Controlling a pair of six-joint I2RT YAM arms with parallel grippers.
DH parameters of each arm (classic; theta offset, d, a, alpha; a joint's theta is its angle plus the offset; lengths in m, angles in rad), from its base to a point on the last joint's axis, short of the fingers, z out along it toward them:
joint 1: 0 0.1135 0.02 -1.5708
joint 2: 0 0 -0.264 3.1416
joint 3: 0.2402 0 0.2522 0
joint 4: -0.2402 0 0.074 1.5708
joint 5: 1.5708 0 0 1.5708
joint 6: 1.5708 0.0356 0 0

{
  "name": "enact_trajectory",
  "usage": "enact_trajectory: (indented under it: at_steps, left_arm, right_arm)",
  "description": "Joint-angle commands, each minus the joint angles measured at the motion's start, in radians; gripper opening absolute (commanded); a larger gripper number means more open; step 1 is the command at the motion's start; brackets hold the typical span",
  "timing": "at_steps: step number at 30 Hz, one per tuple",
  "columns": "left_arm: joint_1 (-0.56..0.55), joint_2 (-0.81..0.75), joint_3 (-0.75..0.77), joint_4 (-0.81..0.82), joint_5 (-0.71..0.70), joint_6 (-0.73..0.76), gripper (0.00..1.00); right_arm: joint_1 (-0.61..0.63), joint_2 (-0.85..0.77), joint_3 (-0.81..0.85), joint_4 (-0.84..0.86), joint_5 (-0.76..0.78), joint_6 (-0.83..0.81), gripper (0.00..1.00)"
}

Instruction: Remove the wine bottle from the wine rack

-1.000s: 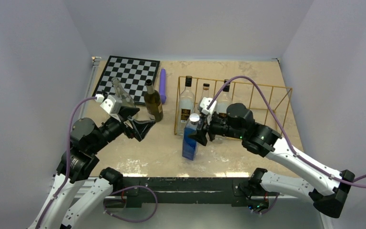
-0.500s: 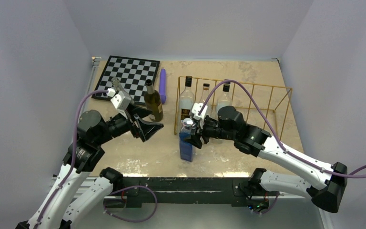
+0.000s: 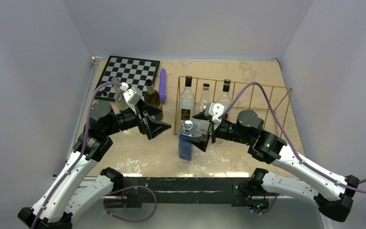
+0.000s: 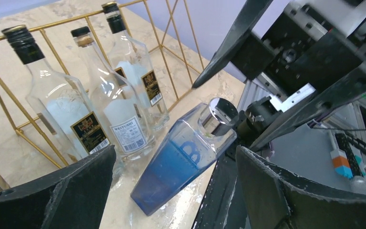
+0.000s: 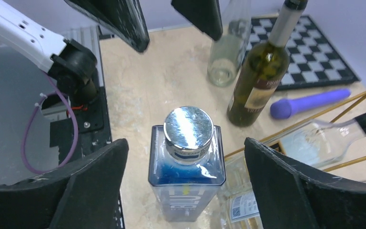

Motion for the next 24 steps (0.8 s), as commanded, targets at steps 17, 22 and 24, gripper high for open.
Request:
enact_trajectory:
  at_steps: [17, 22, 24]
  left_arm:
    - [-0.342, 0.201, 0.222, -0.12, -0.259, 0.248, 0.77]
    - [-0.387, 0.27, 0.259, -0.133, -0.306, 0.252, 0.71]
    - [-0.402, 0.28, 0.26, -0.114, -0.303, 0.251, 0.69]
  right_arm:
    - [0.002, -0.394, -0.029, -0.105, 0.244, 0.026, 0.99]
    - [0.002, -0.417, -0.032, -0.123, 0.256, 0.024, 0.99]
    - [0.002, -0.416, -0.029, -0.135, 0.252, 0.019, 0.99]
